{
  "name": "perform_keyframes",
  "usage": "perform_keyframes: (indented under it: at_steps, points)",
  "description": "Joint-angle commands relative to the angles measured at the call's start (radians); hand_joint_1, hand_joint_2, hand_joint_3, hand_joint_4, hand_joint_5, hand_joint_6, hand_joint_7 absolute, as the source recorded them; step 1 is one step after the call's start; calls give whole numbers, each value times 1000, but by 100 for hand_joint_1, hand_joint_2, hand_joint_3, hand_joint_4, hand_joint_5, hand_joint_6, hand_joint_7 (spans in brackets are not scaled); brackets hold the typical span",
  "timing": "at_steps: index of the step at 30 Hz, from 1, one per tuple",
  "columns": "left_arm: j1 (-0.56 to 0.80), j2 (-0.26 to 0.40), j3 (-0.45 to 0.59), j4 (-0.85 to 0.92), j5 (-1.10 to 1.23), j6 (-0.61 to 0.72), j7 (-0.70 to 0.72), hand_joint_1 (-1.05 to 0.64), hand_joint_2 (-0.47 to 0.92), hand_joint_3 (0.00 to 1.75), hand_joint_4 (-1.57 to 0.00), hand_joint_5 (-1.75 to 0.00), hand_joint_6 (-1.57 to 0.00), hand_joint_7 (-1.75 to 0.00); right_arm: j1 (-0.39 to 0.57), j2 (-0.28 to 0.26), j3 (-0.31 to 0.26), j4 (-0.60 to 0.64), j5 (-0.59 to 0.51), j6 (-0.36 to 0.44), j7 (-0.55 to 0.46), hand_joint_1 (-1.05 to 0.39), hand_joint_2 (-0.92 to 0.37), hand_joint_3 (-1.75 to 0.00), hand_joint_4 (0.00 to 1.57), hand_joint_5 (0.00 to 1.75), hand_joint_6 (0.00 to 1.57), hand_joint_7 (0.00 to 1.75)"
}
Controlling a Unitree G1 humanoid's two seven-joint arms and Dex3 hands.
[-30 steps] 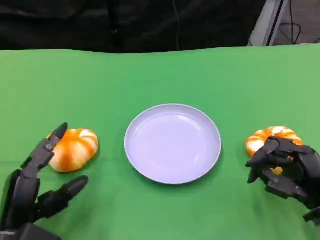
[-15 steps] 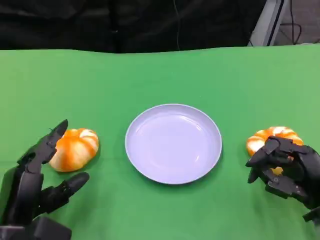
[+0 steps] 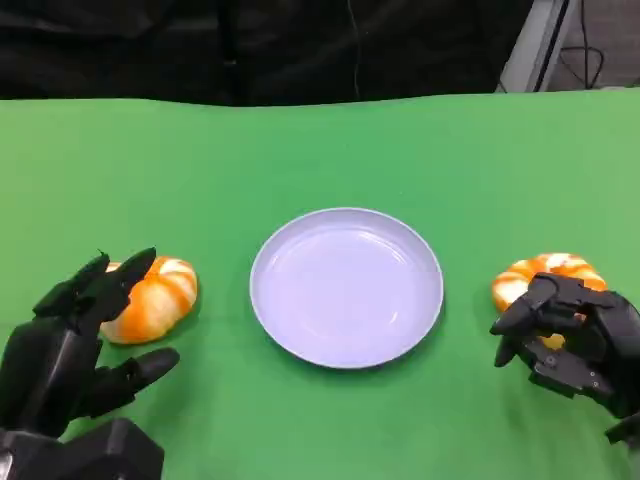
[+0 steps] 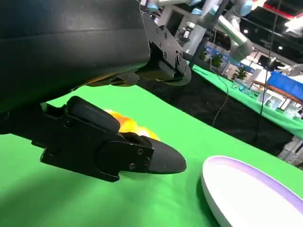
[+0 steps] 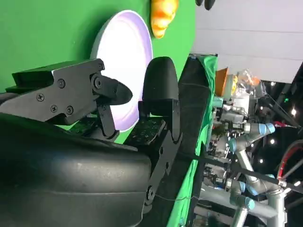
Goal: Grasp the bread from the table and place it into the plate.
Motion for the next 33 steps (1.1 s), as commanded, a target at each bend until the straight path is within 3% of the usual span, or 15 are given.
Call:
perform_keyframes:
  at_steps: [1,14,33]
  points:
    - [-26,34,-25,10,30,48,45,-74,92,28,-24,0,-41,-2,8,-13,-3,-4,9,-5,-2,8,-86,-63,81,147,87,104]
    - [-137,52,-101,93,20,133,11,-74,92,29,-23,0,-44,-2,9,-11,-4,-5,6,-9,-8,7,-84,-63,82,146,88,103]
    - [-268,38,-166,295,-43,119,-36,-71,92,25,-25,-1,-42,0,8,-6,-3,-6,9,-8,-10,7,-84,-63,82,144,89,101]
